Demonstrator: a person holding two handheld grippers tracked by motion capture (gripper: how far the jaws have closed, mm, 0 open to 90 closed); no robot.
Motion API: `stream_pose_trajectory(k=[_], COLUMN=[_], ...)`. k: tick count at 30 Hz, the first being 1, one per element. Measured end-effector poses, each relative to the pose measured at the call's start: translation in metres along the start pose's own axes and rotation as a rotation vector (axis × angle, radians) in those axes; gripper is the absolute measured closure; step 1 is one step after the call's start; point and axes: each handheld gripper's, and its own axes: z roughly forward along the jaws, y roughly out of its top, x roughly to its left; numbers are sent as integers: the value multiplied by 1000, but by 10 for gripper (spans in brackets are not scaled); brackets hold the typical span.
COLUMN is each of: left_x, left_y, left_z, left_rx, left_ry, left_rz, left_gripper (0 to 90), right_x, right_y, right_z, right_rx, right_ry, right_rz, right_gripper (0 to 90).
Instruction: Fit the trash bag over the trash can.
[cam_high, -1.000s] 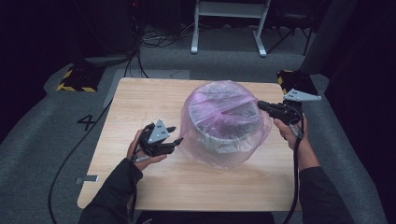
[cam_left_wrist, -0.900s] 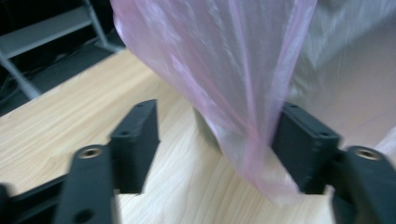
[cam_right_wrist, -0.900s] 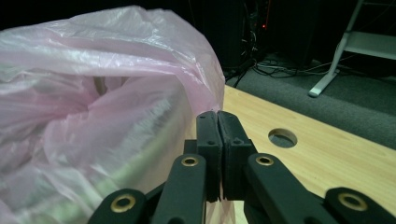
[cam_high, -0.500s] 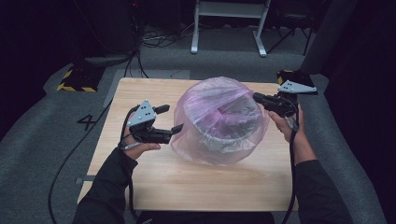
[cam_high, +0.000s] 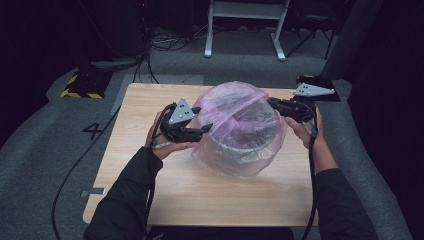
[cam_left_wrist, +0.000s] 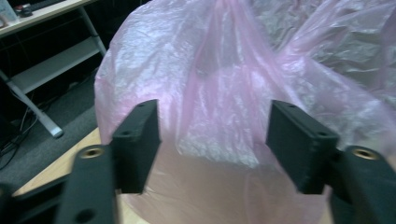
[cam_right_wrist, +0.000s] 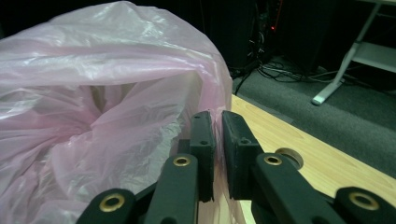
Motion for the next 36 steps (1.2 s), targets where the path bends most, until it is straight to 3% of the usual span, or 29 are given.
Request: stream_pose_trajectory(k=[1, 4, 6, 9, 13, 14, 15, 18, 20, 21, 22, 23, 25, 26, 29, 35, 36], left_x=[3, 8, 10, 9, -2, -6, -10, -16, -14, -11, -7, -2, 5, 9, 17, 39, 41], left_y=[-1, -4, -5, -3, 2, 4, 5, 7, 8, 8, 7, 7, 6, 5, 4, 1, 1], left_z=[1, 3, 3, -6, -18, -18, -16, -6, 1, 4, 5, 5, 5, 6, 8, 13, 15], left_rx=[-1, -5, -12, -81, -114, -97, -78, -3, 33, 40, 33, 17, 3, 9, 11, -22, -18], left_ry=[-2, 1, -2, -41, -103, -125, -116, -54, 11, 23, 30, 16, -3, 23, 38, 47, 67], left_rz=[1, 7, 4, -39, -23, -5, 11, 59, 57, 49, 39, 21, 5, 10, 23, -43, -43], left_gripper=[512, 660, 677, 503, 308, 281, 257, 250, 365, 427, 484, 589, 693, 752, 881, 898, 899], right_x=[0, 2, 2, 2, 3, 3, 4, 5, 5, 5, 4, 4, 3, 3, 4, 1, 0], right_y=[1, 2, 3, 3, 3, 3, 3, 4, 4, 4, 5, 5, 4, 3, 4, 4, 4], right_z=[1, 6, 9, 11, 11, 11, 11, 11, 11, 12, 12, 12, 13, 14, 16, 18, 18], right_rx=[0, 14, 21, 34, 42, 43, 43, 46, 47, 48, 48, 49, 52, 54, 75, 71, 67], right_ry=[8, 9, 12, 4, 1, 2, 1, 0, 3, 4, 4, 2, -1, -2, -11, 0, 6], right_rz=[-3, -21, -25, -22, -24, -24, -27, -30, -34, -32, -34, -37, -34, -36, -55, -51, -43], right_gripper=[831, 829, 827, 830, 830, 829, 829, 826, 825, 825, 825, 825, 825, 823, 819, 822, 822])
